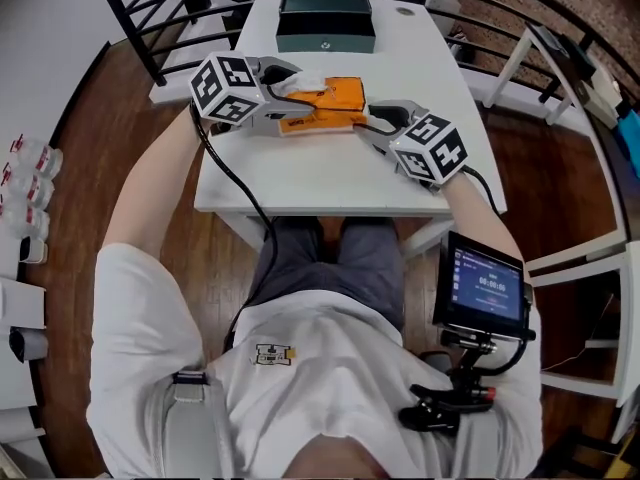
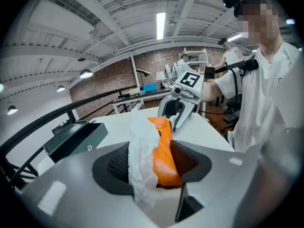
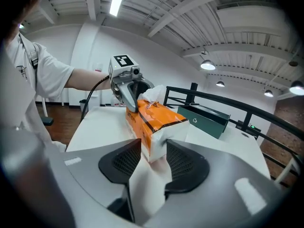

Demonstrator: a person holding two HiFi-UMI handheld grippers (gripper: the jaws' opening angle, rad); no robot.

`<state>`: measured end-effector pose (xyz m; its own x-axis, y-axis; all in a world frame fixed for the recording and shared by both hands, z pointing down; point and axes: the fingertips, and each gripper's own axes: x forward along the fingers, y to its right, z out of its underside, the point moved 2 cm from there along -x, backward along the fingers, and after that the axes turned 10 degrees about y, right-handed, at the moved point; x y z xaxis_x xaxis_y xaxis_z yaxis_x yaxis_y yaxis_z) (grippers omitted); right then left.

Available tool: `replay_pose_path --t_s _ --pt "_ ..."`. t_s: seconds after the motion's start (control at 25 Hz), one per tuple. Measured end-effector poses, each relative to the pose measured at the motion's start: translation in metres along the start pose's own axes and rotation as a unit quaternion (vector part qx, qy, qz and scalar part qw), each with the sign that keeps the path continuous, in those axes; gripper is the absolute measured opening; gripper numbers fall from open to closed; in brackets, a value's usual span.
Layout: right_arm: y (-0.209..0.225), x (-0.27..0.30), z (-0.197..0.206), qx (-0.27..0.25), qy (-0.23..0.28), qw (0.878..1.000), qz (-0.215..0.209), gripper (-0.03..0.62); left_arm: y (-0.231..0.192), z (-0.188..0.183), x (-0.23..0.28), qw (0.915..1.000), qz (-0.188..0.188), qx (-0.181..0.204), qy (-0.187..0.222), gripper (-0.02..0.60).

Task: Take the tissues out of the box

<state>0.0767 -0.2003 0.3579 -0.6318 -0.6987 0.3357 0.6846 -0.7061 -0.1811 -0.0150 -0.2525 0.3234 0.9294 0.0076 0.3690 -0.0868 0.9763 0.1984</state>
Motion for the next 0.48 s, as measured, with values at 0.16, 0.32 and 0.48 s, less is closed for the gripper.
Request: replay_pose_path --t_s 0.16,0.32,0.48 --pt "0.0002 0.0002 0.0011 0.004 0.0 1.0 -0.002 0.163 -0.0013 0.0014 -0.0001 0.9999 0.001 -0.008 0.009 0.244" --pt "0.001 0.0006 0.0014 0.006 0.001 1.0 -0.003 0.163 -0.0024 0.0018 -0.001 0.9996 -0.004 -0.016 0.023 0.262" --pt "0.0037 -0.0012 0.0002 0.01 0.009 1.0 0.002 0.164 -0.0047 -0.0002 -0.0047 0.9992 -0.022 -0.007 0.034 0.291"
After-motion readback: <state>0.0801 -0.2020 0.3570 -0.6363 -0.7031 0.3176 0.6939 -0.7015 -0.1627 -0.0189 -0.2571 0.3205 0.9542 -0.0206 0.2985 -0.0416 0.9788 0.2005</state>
